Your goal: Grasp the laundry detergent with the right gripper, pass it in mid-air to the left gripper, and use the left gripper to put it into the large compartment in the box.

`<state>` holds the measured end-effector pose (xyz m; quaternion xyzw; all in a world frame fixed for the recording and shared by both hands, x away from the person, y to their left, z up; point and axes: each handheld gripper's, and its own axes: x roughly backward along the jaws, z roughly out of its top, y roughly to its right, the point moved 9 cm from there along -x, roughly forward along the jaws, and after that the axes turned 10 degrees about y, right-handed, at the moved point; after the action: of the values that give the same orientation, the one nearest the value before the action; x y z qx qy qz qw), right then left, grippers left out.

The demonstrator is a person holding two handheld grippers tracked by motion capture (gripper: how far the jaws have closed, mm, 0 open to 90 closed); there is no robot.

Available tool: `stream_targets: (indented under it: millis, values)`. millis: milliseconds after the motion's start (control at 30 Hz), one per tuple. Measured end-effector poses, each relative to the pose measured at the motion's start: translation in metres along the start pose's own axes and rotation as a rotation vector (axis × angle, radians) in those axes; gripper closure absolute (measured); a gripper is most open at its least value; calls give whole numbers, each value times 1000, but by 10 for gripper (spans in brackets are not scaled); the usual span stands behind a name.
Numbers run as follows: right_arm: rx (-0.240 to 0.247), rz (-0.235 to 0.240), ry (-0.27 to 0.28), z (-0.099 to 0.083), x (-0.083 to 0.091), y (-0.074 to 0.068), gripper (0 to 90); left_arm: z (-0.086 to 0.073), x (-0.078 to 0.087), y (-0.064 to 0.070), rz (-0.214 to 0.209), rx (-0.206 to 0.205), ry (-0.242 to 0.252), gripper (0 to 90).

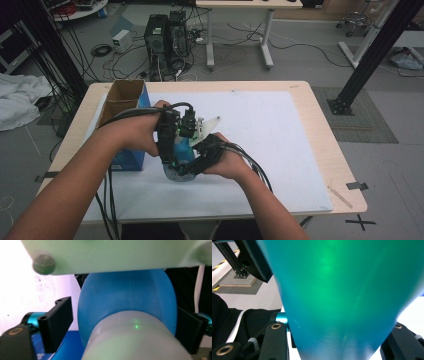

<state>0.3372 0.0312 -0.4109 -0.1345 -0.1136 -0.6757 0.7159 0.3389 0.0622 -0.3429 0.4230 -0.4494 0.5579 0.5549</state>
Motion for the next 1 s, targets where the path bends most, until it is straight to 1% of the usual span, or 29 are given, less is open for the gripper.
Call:
stream_targets:
  millis: [100,167,200,333,400,567,667,800,1000]
  values:
    - [0,1,-1,0,0,0,468,0,0,0,1,-4,-4,168]
    - [0,0,-1,0,0,0,468,1,0,0,-1,-5,-2,184]
    - [-1,1,-1,0,0,0,468,1,0,0,-4,-3,-3,205]
    - [-1,-2,-2,0,0,0,468,1,0,0,-2,-2,-6,213]
    - [-1,-1,-1,0,0,0,469,1,1,0,-9,0,-8,247]
    - [-1,0,1,0,0,0,469,-1,1,0,-8,3,-12,254]
    - [-1,2,1,0,-1,0,469,0,0,1,-8,10,-7,268]
    - [-4,4,5,1,0,0,469,0,1,1,-15,6,-6,295]
    - [-6,-2,5,1,0,0,470,1,2,1,-14,5,-9,307]
